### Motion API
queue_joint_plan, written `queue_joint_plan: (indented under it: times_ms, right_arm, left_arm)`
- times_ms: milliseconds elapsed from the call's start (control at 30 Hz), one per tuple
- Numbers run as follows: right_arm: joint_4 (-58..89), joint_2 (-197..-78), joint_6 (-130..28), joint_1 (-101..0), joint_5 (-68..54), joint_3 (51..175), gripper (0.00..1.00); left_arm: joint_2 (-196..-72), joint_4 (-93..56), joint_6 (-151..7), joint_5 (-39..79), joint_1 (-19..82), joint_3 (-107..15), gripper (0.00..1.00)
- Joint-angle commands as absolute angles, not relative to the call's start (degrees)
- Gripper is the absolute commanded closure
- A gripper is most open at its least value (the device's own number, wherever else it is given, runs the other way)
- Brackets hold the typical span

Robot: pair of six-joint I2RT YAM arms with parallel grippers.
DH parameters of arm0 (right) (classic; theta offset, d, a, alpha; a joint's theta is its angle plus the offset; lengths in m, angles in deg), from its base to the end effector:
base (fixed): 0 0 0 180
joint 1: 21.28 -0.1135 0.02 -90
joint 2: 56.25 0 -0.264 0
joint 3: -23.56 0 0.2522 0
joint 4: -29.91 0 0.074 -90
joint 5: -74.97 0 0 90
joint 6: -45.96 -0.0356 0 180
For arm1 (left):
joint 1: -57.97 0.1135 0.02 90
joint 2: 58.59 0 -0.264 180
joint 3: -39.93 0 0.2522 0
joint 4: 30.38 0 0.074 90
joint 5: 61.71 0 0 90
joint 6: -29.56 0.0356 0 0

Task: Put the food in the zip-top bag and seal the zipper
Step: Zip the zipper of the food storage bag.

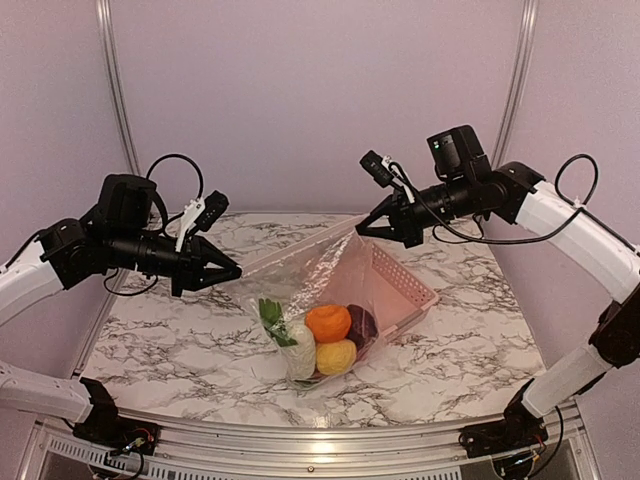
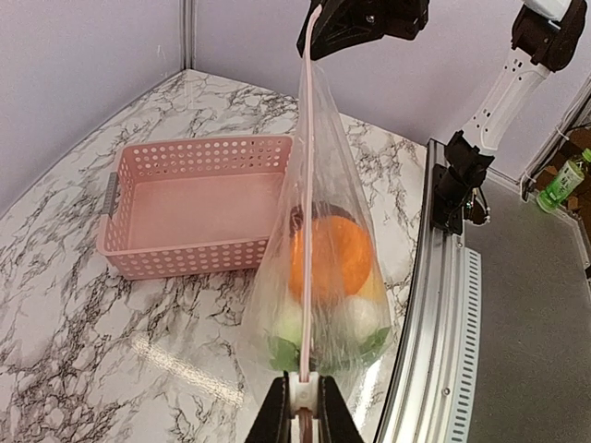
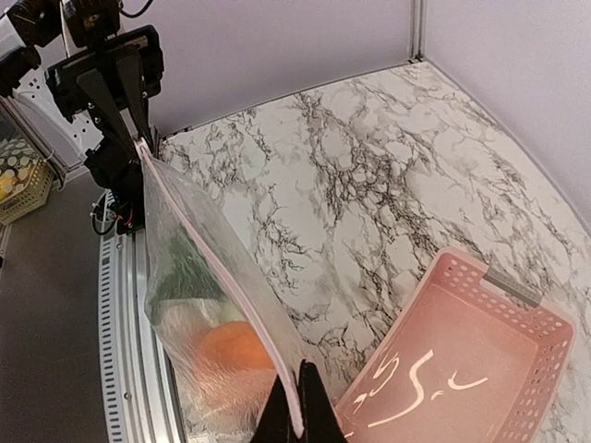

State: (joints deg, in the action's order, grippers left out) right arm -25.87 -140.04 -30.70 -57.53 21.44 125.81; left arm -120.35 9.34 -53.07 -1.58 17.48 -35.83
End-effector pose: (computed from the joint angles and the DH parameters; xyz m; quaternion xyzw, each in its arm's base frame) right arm 0.2393 0.2017 0.3936 -0.4830 0.7145 0.3585 0.3573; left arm 0.1667 -0.1656 0.3616 0.4572 0.6922 -0.3557 0.4305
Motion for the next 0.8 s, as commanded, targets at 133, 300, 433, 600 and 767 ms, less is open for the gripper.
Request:
queue_joint_plan:
  times_ms: [133, 300, 433, 600, 767]
  right_arm:
    - [-24.41, -137.9, -31.03, -55.03, 16.54, 126.03, 1.0]
    - [-23.65, -138.35, -31.61, -55.04, 17.43, 125.74, 1.0]
    - [-21.81, -140.5, -33.83, -55.07, 20.34, 125.77, 0.96]
    - [-20.94, -145.58, -36.68, -55.09, 20.8, 129.48, 0.7]
    - [-21.38, -148.62, -38.88, -55.04, 18.56, 136.41, 0.41]
  left_arm:
    - [-117.58, 17.57, -51.45, 0.09, 18.93, -32.84, 0.93]
    - [-117.2, 16.73, -51.54, 0.62, 19.29, -32.28, 0.93]
    - [-119.23, 11.13, -53.82, 1.63, 19.39, -32.65, 0.92]
    - [-126.37, 5.32, -58.15, 7.76, 19.39, -36.56, 0.8]
    - [-131.41, 8.58, -57.92, 17.42, 19.39, -43.95, 0.54]
